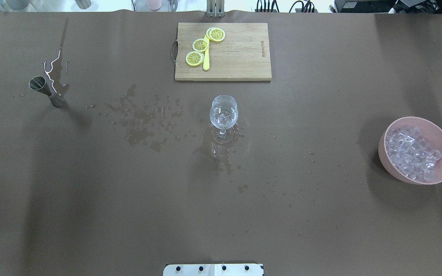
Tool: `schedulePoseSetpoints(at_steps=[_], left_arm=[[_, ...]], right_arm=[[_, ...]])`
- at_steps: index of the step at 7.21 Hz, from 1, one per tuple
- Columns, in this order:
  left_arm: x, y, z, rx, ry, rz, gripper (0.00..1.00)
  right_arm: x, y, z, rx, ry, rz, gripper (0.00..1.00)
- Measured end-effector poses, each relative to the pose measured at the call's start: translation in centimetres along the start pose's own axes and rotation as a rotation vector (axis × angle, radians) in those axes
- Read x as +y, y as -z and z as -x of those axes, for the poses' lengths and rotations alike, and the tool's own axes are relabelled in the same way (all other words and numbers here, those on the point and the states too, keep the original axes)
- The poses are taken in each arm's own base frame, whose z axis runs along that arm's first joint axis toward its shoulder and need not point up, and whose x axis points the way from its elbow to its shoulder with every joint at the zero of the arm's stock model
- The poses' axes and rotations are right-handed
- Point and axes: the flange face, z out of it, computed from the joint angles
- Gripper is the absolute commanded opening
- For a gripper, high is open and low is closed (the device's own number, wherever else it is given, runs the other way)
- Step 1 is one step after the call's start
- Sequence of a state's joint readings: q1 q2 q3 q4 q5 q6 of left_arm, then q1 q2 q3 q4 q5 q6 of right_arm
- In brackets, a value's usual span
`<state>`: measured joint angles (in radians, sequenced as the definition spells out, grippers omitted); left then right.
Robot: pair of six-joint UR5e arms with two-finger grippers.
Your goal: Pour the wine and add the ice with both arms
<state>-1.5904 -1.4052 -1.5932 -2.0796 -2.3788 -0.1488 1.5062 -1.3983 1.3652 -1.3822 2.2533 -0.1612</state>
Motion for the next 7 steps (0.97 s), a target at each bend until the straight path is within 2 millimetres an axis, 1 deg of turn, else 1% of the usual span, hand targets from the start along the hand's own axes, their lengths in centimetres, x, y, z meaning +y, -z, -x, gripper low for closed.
schedulePoseSetpoints(at_steps=[5, 7], left_arm=[[-0.2, -0.2, 0.1, 0.008, 0.0, 0.001, 0.98], [-0.3, -0.2, 0.0, 0.009, -0.002, 0.001, 0.98]], right_arm=[[-0.1, 1.2, 1.0, 0.001, 0.02, -0.025, 1.0], [-0.2, 1.4, 1.1, 0.001, 0.023, -0.028, 1.0]])
